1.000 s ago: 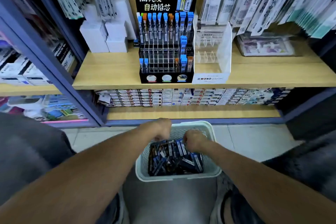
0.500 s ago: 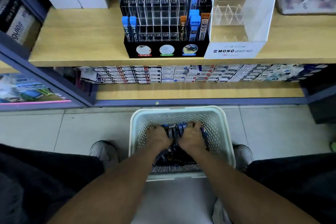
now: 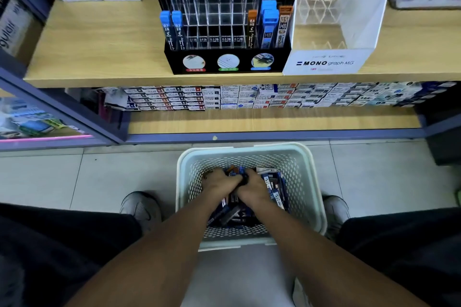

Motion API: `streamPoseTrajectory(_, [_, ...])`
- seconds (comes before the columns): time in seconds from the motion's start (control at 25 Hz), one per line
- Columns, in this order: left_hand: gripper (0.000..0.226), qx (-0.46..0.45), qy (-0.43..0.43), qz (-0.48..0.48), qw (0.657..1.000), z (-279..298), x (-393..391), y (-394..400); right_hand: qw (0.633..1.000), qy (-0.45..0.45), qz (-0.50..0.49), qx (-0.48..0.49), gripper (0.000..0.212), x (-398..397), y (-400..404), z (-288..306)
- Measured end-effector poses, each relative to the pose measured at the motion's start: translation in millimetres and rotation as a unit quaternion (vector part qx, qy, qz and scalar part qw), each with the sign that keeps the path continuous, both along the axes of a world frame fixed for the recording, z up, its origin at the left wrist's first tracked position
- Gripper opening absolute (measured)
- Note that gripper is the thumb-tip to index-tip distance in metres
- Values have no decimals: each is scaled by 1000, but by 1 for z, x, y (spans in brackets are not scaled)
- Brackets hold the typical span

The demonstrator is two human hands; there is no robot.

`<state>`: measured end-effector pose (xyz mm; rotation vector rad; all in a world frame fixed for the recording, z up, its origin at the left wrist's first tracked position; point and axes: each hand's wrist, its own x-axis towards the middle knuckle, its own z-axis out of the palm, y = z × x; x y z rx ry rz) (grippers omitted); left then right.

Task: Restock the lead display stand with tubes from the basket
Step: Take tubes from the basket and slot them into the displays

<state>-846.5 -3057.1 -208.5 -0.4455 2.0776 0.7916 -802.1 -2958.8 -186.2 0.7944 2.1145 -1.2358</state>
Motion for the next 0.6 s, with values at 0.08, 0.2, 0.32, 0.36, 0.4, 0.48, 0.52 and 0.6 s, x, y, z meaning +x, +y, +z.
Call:
streamPoseTrajectory(0.08, [66, 45, -11, 54, 997, -2, 2, -3, 999, 0, -21, -47, 29, 1, 0, 1])
streamPoseTrajectory(0.2, [57, 103, -1, 110, 989, 8, 8, -4, 987, 1, -84, -138, 28, 4, 4, 8])
streamPoseTrajectory(0.32, [39, 145, 17, 148, 978, 21, 15, -3, 948, -14, -148, -281, 35, 13, 13, 20])
streamPoseTrajectory(0.36, [34, 158, 19, 157, 975, 23, 17, -4, 940, -16, -162, -299, 39, 15, 16, 19])
streamPoseTrajectory(0.4, [30, 168, 21, 161, 972, 27, 18, -4, 939, -14, -178, -293, 41, 15, 18, 18])
streamPoseTrajectory(0.48, [27, 172, 30, 166, 971, 33, 19, -3, 946, -2, -217, -241, 40, 11, 23, 12])
streamPoseTrajectory(0.52, [28, 168, 38, 169, 970, 36, 19, -3, 954, 6, -217, -207, 37, 9, 26, 7])
streamPoseTrajectory(0.6, [33, 166, 47, 175, 969, 41, 18, -3, 981, 24, -156, -109, 32, 6, 32, 0])
